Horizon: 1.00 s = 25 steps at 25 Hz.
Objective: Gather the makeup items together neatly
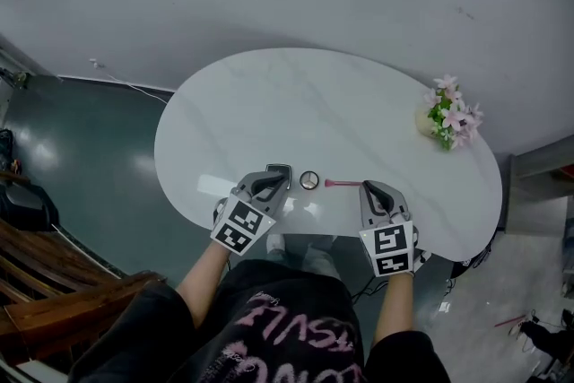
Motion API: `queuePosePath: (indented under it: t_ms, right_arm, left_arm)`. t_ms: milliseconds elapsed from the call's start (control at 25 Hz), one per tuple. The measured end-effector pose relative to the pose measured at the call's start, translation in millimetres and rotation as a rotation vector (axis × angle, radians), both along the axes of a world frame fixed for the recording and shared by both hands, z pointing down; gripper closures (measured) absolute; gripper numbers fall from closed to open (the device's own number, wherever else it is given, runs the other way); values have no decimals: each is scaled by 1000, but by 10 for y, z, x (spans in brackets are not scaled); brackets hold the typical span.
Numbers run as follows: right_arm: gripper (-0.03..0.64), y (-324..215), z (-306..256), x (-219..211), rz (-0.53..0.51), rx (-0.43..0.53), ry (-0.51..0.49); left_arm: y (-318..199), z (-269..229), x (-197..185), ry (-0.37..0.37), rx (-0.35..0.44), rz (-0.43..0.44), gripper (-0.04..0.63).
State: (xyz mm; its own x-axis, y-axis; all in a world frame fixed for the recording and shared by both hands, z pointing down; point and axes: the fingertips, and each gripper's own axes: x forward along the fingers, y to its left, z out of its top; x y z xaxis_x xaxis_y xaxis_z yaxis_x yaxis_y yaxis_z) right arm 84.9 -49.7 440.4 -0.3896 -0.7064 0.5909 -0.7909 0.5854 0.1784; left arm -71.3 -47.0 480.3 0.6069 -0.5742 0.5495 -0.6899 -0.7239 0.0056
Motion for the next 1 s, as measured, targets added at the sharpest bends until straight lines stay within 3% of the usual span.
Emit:
queuePosePath:
  t_ms: [760,1000]
  right_arm:
    - [554,64,-768,-97,181,214,-132]
    - [554,61,-1003,-65,240,270,-190]
  left_arm:
    - [-226,-814,-81,68,217,6,577]
    - [-293,-1041,-240,89,268,-33,577]
